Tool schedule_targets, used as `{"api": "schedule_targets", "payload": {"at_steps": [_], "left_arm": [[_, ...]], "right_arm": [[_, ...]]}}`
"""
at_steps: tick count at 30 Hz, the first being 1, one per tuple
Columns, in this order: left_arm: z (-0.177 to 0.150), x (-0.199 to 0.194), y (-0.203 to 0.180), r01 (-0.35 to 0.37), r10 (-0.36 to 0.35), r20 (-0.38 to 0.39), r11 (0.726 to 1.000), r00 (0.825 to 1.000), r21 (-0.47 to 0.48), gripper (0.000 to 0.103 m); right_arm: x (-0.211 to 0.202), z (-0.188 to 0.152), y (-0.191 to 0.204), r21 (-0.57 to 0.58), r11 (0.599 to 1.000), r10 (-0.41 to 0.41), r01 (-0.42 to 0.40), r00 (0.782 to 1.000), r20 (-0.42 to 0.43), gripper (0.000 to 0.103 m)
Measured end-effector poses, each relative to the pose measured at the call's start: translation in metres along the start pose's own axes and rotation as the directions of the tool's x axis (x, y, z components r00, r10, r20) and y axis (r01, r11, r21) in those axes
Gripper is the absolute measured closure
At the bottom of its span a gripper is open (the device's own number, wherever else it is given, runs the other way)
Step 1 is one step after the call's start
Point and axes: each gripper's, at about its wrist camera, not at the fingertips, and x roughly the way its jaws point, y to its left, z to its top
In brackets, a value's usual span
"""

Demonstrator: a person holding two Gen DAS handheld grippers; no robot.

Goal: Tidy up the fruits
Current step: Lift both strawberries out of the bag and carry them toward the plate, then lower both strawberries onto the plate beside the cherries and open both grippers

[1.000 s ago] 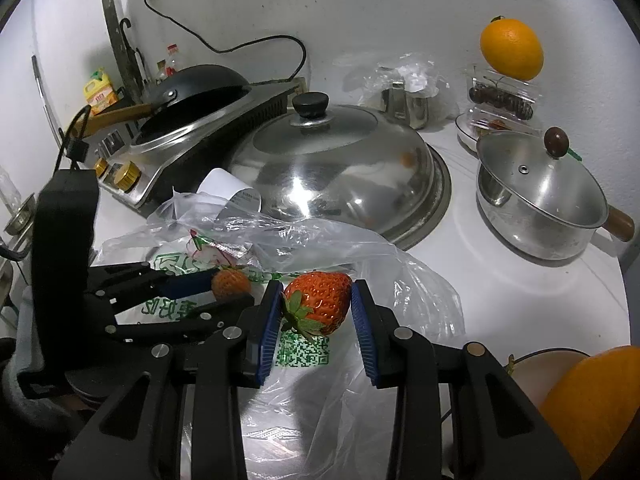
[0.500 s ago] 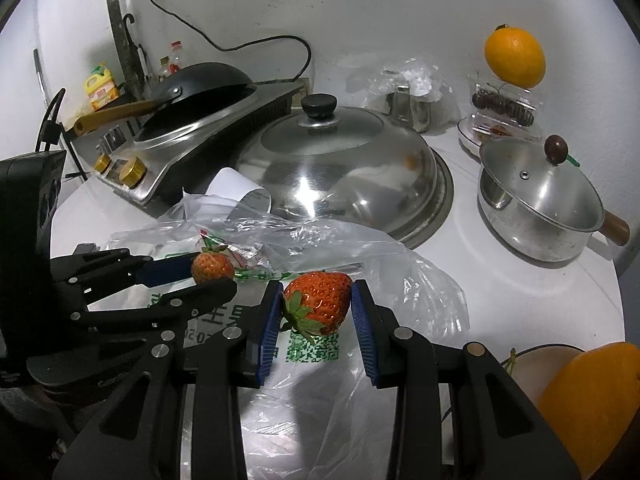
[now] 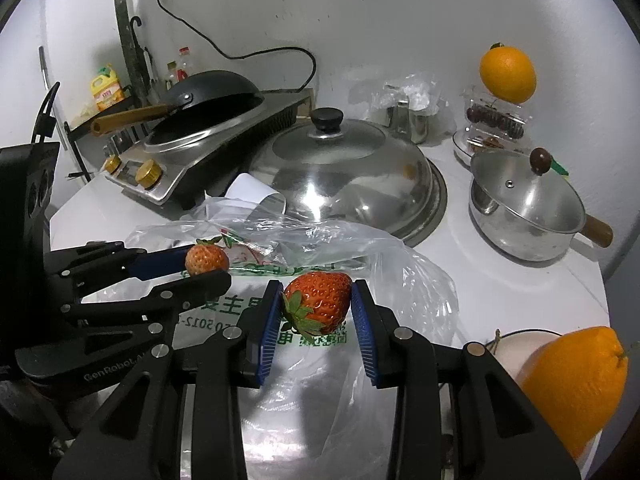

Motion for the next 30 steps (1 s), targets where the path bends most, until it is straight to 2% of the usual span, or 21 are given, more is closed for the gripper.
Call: {"api": "schedule_targets", "payload": {"at_steps": [16, 30], "left_arm": [[-0.004, -0.046, -0.02, -0.002, 0.001, 0.064, 1.0, 0.998, 0.022, 0.068], [-0.011, -0.07, -0.047, 0.02, -0.024, 0.093, 0.999, 0.995, 0.046, 0.068]], "right_arm": [[-0.042, -0.011, 0.006, -0.001, 1.0, -0.014, 0.014, 0.999, 0.046, 0.066], [-0.08, -0.032, 0.0, 0.011, 0.999, -0.046, 0.045, 0.996, 0.071, 0.066]]}}
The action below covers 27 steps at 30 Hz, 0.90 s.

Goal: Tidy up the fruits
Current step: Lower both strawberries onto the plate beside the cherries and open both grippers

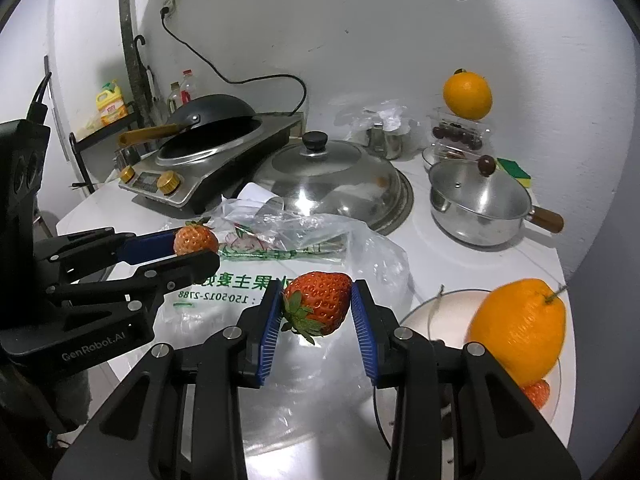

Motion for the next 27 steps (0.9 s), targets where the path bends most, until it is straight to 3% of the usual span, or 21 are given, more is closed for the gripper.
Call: {"api": "schedule_targets", "payload": {"at_steps": [27], "left_arm": [[-0.018, -0.008, -0.068, 0.076, -0.075, -0.022, 0.995, 0.997, 0.071, 0.068]], "right_arm": [[-0.058, -0.059, -0.049, 0.096, 0.99, -0.102, 0.102, 0.995, -0.008, 0.066]]}}
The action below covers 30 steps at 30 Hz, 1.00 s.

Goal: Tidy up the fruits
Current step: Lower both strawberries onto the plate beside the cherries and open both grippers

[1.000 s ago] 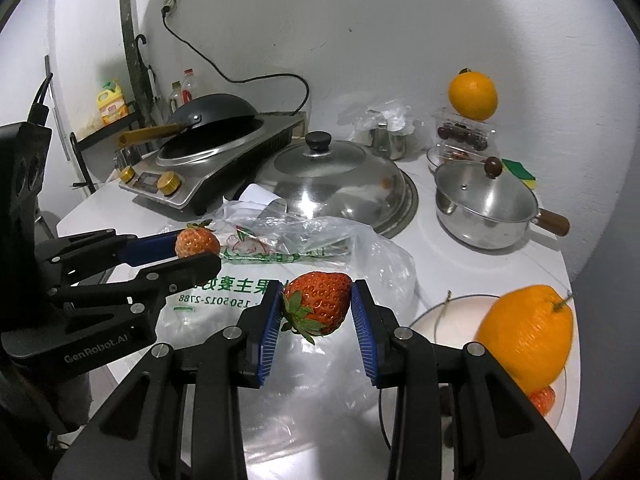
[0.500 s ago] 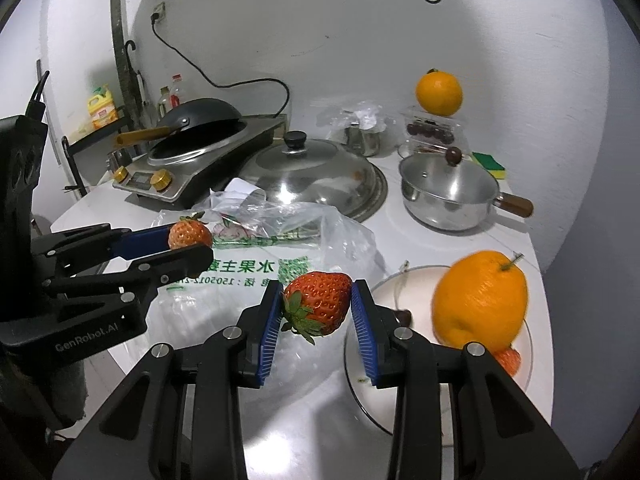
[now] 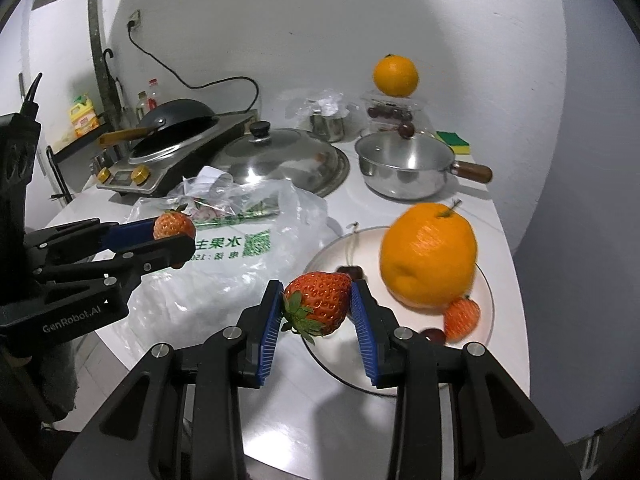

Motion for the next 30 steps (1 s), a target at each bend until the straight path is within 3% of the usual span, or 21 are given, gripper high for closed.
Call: {"api": "schedule_targets", "payload": {"at_steps": [12, 30], "left_arm": [[-0.005, 0.026, -0.044, 0.061, -0.059, -0.055, 0.997, 0.997, 0.043, 0.068], [-0.009, 0.067, -0.082, 0.134, -0.122, -0.129, 0.987, 0.984, 0.085, 0.068]], "right_arm": [[-0.007, -0.024, -0.049, 0.065, 0.997, -0.045, 0.046, 0.999, -0.018, 0.066], [0.017, -0.042, -0.08, 0.103, 0.995, -0.008, 0.016, 0.997, -0.078, 0.066]]}}
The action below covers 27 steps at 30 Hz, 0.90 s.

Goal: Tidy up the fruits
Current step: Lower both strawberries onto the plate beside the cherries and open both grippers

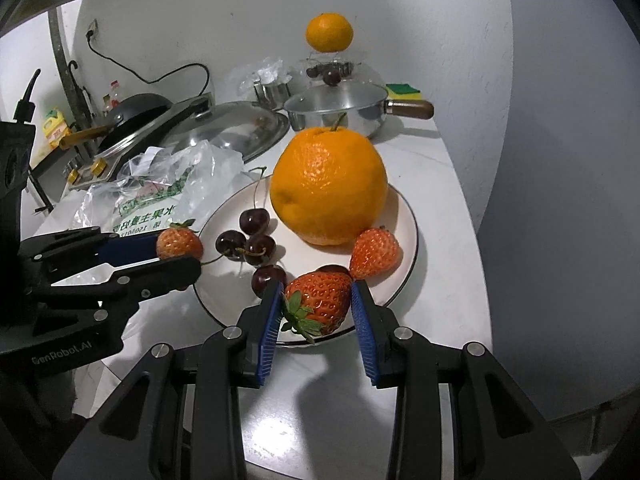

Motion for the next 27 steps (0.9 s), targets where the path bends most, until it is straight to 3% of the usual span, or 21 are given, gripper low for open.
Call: {"api": "schedule_targets", "payload": {"at_steps": [14, 27], "left_arm": [[0.002, 0.019, -0.001, 0.024, -0.024, -0.038, 1.0, 0.999, 0.008, 0.067], [0.003, 0.019, 0.001, 0.046, -0.045, -0.043, 0.999, 0.998, 0.004, 0.066]], "right_arm": [[0.023, 0.001, 0.003, 0.001, 0.999, 0.054, -0.054, 0.998, -0.035, 0.066], [0.024, 0.002, 0.002, 0.012, 0.999, 0.046, -0.046, 0.998, -0.042, 0.066]]}}
